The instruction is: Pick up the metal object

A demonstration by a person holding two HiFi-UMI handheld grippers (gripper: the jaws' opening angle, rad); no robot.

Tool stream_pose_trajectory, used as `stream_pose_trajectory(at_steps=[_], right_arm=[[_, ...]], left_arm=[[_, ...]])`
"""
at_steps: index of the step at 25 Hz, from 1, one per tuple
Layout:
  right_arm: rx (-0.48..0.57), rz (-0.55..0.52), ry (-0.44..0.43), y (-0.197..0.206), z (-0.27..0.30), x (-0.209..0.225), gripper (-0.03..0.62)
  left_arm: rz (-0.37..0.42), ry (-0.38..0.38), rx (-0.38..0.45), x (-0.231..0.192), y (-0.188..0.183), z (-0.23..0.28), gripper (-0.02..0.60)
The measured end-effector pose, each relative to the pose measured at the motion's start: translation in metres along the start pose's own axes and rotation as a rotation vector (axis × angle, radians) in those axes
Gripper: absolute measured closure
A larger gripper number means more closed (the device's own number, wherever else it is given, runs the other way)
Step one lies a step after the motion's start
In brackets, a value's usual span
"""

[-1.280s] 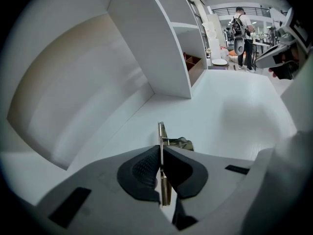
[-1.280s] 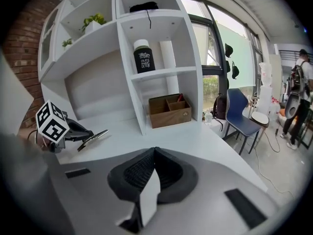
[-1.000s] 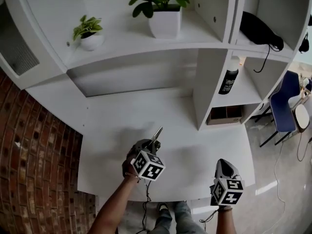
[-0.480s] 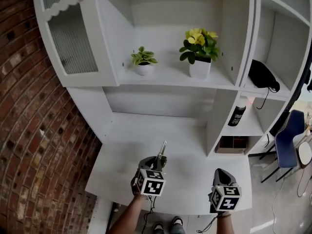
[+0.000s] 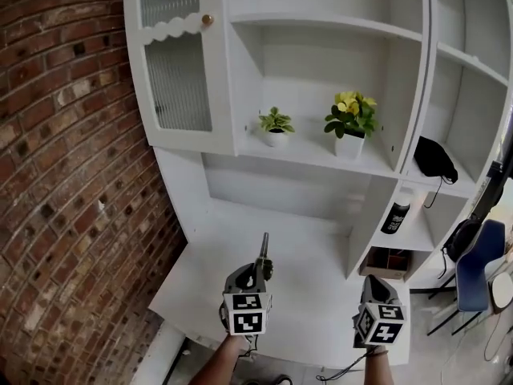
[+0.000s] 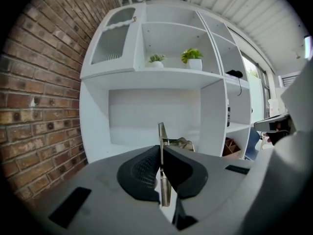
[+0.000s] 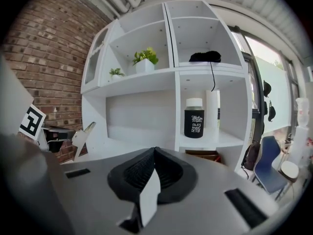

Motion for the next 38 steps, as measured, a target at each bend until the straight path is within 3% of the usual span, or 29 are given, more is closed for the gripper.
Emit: stream_pose_trajectory(at_steps=[13,38], right_arm=[[0.061,0.019,0.000,-0.011,-0.005,-0.017,0.592],[0.075,0.024,0.049,-0.010,-0.006,-0.025,0.594]], left_arm=[[-0.055,-0.039,0.097,-0.016,-0.017,-0.026,0.569],[-0.056,0.004,0.086,-0.024,-0.016,-0.014,0.569]])
Point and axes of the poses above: the fingertips, and each gripper's own axes: z forward along the fingers, x to its right, y out of its underside, the point moved 9 cm from there along -z, backward along the fingers, and after that the axes turned 6 degrees about -z, right-handed, at the moved point
